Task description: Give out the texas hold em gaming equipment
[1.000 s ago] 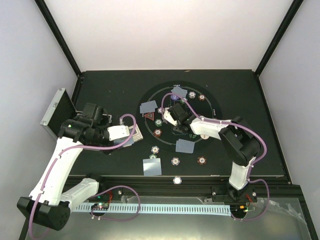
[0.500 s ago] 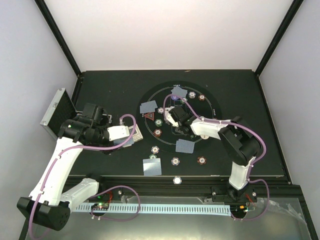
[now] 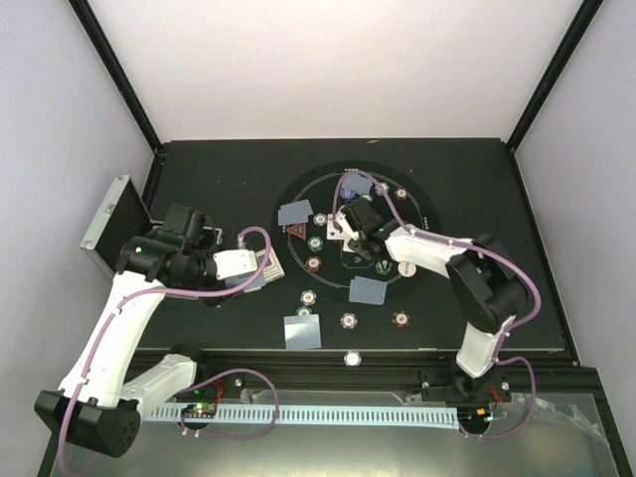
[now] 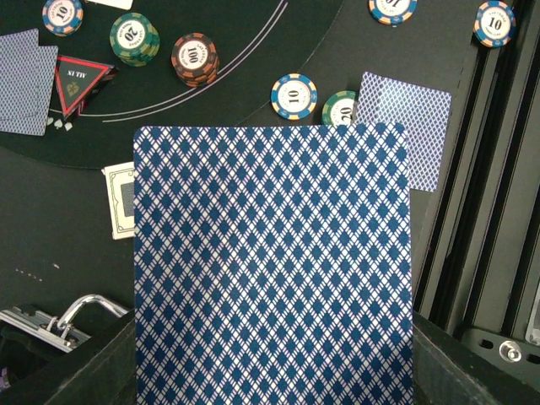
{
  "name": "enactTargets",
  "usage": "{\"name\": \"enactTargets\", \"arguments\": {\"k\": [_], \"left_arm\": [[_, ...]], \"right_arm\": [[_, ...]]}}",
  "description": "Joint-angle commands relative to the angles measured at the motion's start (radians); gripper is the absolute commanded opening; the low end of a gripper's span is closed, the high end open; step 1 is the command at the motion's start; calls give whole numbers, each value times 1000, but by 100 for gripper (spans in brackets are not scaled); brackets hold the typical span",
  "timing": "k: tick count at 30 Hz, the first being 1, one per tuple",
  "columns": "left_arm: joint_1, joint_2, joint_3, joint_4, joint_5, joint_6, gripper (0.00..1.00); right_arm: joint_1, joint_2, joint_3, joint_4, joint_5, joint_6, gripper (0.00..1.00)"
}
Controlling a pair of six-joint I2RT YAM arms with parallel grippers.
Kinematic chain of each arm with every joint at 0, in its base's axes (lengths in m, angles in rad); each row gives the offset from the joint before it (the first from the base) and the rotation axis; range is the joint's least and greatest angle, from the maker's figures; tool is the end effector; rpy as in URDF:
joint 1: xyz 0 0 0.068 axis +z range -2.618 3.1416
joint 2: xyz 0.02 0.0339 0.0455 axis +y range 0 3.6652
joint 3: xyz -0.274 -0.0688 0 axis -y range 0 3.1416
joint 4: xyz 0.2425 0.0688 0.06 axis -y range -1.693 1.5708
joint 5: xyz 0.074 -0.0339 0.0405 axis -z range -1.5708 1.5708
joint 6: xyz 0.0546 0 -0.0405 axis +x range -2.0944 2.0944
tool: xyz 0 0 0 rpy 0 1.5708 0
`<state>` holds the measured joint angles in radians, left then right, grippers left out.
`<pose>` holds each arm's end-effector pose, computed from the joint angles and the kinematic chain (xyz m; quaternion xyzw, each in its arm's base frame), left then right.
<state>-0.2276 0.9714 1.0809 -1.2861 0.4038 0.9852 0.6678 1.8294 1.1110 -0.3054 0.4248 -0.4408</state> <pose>0.1390 -0.0542 0.3112 0.5798 0.7670 -0.1118 0.2510 0.3096 0.2155 0.1583 -0.4470 0.8302 -0.1718 0.2853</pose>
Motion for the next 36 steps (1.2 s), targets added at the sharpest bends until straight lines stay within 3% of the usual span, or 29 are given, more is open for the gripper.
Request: {"name": "enactTargets", "arguments": {"k": [1,13,21,36], "left_arm": [[10,15,54,-15,14,18,1],[14,23,57,-27,21,23,2],[20,20,57,-31,25,23,2],[34,24,57,-36,24,41,2]], "right_arm": [[8,-120,-48,-36,-149,121,56],[49,-59,-92,-52,-153,243,56],[43,26,-57,-54,-58,227,56],[-38,123,48,-50,-14,190,56]]}}
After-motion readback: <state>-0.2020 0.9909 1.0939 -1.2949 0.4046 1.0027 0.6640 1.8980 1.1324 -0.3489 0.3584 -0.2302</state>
